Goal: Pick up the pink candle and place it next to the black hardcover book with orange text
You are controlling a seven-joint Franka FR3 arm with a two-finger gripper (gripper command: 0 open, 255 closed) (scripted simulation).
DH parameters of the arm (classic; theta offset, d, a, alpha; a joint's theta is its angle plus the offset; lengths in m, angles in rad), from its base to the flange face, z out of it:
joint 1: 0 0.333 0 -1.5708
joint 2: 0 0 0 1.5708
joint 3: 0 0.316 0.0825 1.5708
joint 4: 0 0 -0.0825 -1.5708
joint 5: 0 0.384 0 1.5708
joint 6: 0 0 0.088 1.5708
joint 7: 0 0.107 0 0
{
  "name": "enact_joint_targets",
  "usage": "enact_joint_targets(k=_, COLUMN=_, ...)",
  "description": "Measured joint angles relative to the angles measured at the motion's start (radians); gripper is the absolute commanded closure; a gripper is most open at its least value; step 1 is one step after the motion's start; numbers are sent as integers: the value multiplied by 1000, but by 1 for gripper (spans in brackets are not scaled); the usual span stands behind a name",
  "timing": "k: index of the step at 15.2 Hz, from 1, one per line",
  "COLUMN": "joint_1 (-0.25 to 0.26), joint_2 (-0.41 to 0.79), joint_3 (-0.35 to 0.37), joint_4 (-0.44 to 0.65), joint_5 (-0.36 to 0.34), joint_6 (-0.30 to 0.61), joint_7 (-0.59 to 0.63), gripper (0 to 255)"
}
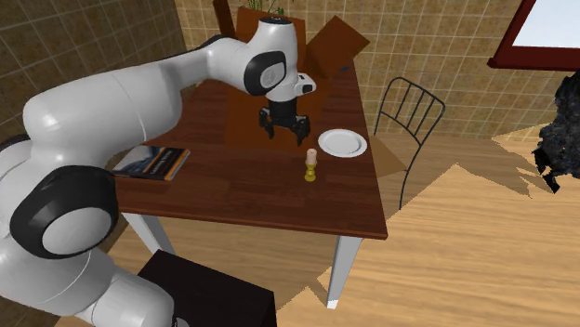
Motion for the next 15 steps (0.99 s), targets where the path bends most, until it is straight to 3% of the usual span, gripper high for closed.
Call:
enact_joint_targets(k=4, joint_1=-32, joint_2=142, joint_3=-57, joint_4=167, joint_5=68, joint_6=-25, joint_7=-82, gripper=0)
enact_joint_targets(k=8, joint_1=-74, joint_2=313, joint_3=-80, joint_4=389, joint_5=204, joint_6=-101, joint_7=-146, gripper=0)
enact_joint_targets(k=11, joint_1=-80, joint_2=342, joint_3=-96, joint_4=393, joint_5=299, joint_6=-85, joint_7=-170, gripper=0)
enact_joint_targets(k=15, joint_1=-57, joint_2=320, joint_3=-116, joint_4=316, joint_5=226, joint_6=-21, joint_7=-178, gripper=0)
